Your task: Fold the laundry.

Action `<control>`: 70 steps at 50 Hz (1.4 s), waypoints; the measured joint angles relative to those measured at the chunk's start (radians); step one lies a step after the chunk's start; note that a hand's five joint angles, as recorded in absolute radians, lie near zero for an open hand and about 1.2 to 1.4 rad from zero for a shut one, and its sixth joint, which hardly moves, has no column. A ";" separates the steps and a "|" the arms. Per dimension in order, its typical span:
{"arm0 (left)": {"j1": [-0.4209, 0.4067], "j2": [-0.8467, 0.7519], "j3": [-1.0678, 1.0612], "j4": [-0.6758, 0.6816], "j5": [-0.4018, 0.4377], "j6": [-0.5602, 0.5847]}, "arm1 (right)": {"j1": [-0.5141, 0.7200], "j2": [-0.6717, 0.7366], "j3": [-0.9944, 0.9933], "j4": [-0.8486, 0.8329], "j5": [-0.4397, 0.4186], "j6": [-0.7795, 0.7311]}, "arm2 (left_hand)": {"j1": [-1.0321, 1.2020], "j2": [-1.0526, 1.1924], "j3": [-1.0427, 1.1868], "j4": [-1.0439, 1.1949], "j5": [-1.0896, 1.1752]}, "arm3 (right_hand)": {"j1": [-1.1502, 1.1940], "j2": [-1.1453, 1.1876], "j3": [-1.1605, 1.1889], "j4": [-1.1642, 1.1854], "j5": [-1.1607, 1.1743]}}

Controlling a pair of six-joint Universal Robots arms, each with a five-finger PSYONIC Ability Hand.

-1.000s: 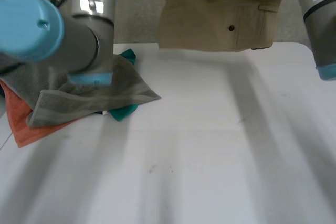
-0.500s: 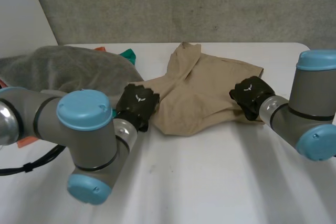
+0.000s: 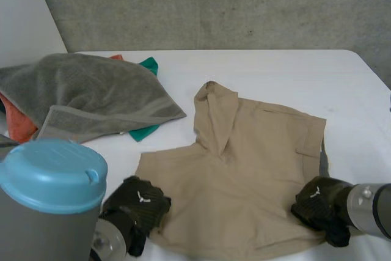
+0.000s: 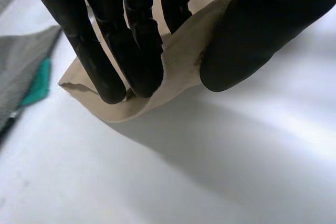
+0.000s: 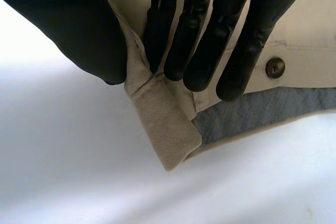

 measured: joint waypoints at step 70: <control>0.288 -1.000 1.128 0.521 0.545 0.504 | -0.022 0.059 0.043 -0.191 -0.109 0.032 | 0.011 -0.006 -0.006 -0.005 0.006 | 0.009 0.000 0.000 0.000 0.000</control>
